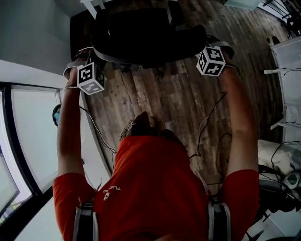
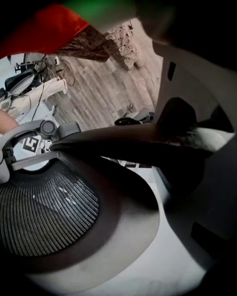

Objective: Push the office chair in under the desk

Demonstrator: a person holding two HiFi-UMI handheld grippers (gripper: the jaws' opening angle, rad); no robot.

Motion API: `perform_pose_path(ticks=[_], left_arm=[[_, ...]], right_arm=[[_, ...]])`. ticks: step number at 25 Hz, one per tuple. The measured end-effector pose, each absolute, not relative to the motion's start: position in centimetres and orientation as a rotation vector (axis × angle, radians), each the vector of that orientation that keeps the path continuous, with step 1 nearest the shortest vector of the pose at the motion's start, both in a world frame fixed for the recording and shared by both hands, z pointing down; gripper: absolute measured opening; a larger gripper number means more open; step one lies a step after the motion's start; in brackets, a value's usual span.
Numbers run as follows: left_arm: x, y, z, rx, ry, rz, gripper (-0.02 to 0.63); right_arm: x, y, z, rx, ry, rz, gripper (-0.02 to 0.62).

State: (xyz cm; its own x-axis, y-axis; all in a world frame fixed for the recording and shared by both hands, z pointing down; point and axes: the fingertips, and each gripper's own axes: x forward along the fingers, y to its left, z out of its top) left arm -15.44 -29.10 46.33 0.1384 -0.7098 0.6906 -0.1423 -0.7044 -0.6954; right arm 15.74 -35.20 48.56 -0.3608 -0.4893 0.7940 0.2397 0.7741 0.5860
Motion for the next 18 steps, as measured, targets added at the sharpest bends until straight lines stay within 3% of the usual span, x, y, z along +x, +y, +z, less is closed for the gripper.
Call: perform_pose_path(ticks=[18], left_arm=[[-16.8,-42.3,45.6,-1.903,0.902,-1.557,0.114]], right_arm=[[13.1,-50.4,47.1,0.175,-1.803,-0.843,0.095]])
